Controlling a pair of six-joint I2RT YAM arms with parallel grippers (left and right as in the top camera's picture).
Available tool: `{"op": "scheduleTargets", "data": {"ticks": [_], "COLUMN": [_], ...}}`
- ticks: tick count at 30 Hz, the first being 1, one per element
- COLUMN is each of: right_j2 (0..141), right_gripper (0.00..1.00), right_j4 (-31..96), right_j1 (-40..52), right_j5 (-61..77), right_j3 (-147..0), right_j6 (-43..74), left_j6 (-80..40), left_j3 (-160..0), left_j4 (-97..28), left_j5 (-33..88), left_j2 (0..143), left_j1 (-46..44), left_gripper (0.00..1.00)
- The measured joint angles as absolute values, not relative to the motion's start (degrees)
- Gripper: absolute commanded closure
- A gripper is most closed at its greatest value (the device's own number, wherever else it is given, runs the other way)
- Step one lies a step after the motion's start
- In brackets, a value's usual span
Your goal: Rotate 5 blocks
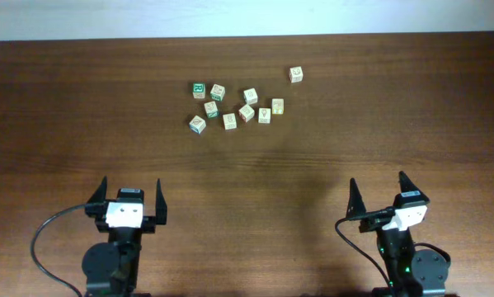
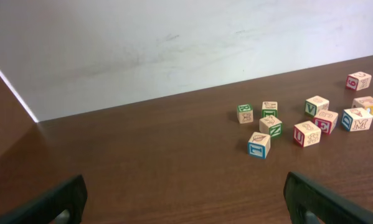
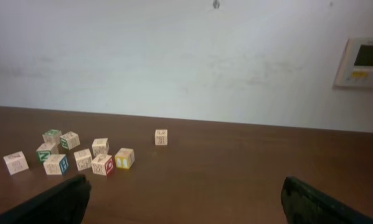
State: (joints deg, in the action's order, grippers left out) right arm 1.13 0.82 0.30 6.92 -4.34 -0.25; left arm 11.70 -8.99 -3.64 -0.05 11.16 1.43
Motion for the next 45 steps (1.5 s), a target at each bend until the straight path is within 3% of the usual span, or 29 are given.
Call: {"op": "scheduleTargets", "data": {"ticks": [12,20,30,39,45], "right_j2": [19.66,38.96,55.42,84.16,103.81], "right_gripper": [0.02,0.02,0.02,0.02,0.02], "right_j4": [0.03,0.93,14.46,38.37,52.80], "right_j1": [0.30,0.30,0.30,0.73,7.90], "right_j5": [8.10,12.21,16.43,27.00,27.55], "right_j3": [-15.11,-29.06,-47.99,-82.59,-108.16], "right_j6": [-0.27,-0.32,-0.27,-0.25,-0.89], "left_j6": [11.68,11.42,10.61,9.56,9.54], "left_j3": [-15.55,-27.64,-52.97,-84.60,-101.89], "left_j4": [-3.60,-5.52,-20.62,-44.97,-57.06], "left_j5": [0.23,4.60,14.15,20.14,20.64], "left_j2": [20.99,38.15,61.52,83.94,97.23], "left_j1": [1.43,1.43,1.43,1.43,1.43], "left_gripper": [0.01,0.01,0.01,0.01,0.01]}}
